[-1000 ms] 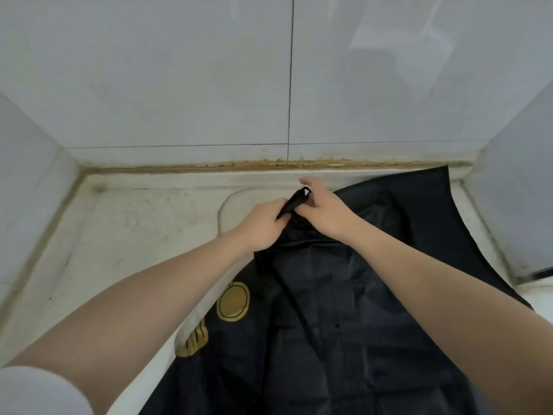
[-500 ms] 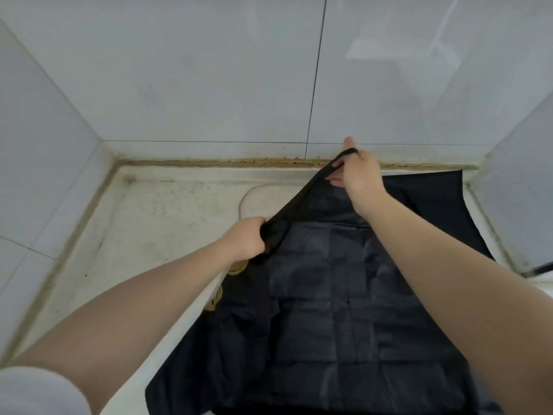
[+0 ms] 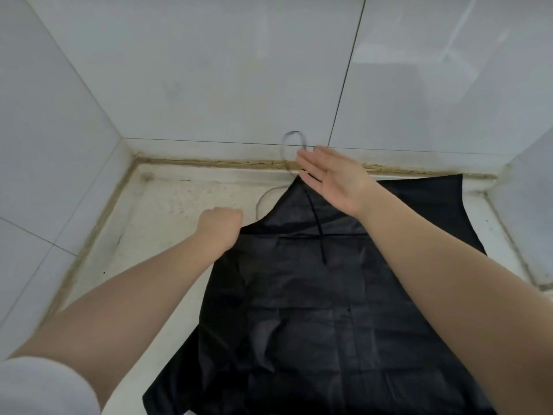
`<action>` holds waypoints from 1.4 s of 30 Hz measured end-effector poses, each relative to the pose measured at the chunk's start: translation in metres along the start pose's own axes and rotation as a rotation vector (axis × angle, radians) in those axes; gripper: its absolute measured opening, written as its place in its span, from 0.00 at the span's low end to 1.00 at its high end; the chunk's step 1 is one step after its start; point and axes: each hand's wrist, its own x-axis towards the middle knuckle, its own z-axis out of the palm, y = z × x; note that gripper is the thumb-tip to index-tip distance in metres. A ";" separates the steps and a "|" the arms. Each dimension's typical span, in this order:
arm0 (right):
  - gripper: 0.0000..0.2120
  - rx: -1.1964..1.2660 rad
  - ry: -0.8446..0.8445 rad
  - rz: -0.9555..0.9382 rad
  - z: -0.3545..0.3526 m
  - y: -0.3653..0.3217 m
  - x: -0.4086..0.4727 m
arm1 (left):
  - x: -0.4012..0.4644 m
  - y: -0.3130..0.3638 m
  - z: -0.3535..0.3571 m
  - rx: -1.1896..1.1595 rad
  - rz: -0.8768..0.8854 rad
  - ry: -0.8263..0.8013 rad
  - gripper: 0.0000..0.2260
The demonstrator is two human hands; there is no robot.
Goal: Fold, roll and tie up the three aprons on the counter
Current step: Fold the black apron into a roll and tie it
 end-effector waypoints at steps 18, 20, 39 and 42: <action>0.19 -1.884 -0.484 0.463 -0.050 0.121 -0.077 | -0.116 0.036 0.048 0.065 0.811 -0.591 0.16; 0.25 -1.986 -0.446 0.452 -0.049 0.129 -0.082 | -0.119 0.026 0.044 0.066 0.805 -0.532 0.11; 0.08 -0.917 -0.533 0.389 -0.021 0.100 -0.144 | -0.104 -0.019 -0.002 -1.364 -0.362 0.525 0.12; 0.11 -0.578 -0.298 0.207 0.002 0.096 -0.141 | -0.104 -0.042 0.018 -0.893 -0.537 0.356 0.12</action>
